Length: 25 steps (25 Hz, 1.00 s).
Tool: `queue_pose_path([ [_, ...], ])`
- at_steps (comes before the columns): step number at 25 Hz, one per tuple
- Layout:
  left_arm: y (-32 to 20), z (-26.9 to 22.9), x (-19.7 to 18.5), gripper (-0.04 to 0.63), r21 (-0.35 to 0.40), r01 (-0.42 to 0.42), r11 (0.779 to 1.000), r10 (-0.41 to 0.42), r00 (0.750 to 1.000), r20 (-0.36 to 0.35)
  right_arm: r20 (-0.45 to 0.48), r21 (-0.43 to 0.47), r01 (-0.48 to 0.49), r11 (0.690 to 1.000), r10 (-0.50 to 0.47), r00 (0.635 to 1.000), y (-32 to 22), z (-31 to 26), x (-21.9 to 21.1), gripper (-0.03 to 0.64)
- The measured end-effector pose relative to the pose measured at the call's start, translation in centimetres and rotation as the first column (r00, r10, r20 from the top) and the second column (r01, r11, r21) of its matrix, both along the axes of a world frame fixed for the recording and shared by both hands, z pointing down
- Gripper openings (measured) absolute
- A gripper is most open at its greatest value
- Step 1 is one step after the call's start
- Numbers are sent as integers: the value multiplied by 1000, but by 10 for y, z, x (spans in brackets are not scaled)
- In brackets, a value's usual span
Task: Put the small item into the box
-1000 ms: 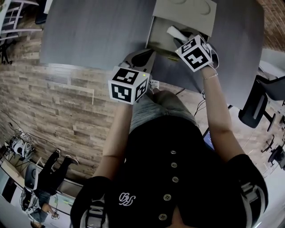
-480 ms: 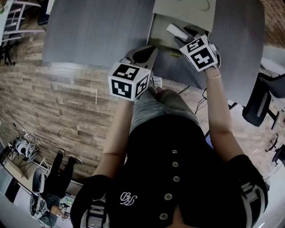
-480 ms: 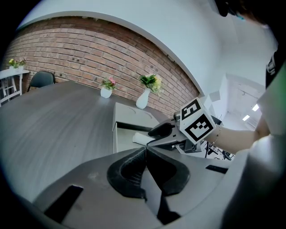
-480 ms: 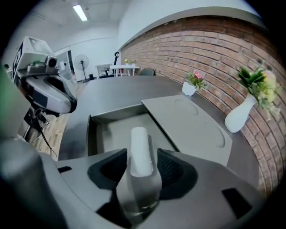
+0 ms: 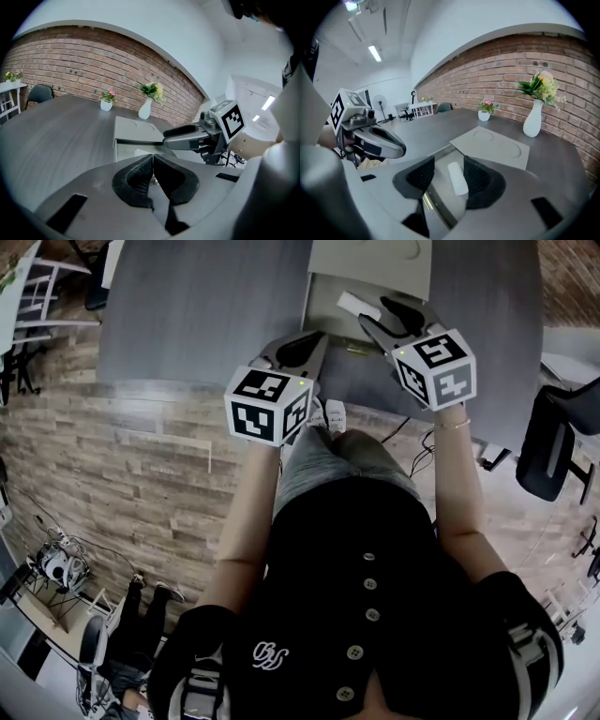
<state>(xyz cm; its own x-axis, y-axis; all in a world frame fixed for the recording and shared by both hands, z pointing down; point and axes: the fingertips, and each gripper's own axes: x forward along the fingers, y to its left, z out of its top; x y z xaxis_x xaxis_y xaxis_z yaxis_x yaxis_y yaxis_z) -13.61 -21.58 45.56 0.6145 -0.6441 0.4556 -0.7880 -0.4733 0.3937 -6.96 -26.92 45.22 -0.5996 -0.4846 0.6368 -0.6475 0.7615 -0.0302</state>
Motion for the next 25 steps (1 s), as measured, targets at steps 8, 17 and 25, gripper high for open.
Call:
queue_pose_path([
  [8, -5, -43, 12, 15, 107, -36, 994, 34, 999, 16, 250, 55, -16, 998, 1, 968, 24, -68, -5, 135],
  [17, 6, -74, 33, 15, 167, -89, 982, 88, 996, 14, 453, 69, -51, 996, 15, 892, 49, -106, -3, 2],
  [25, 16, -84, 36, 14, 179, -69, 981, 69, 998, 7, 533, 46, -139, 989, 94, 841, 66, -113, 0, 0],
])
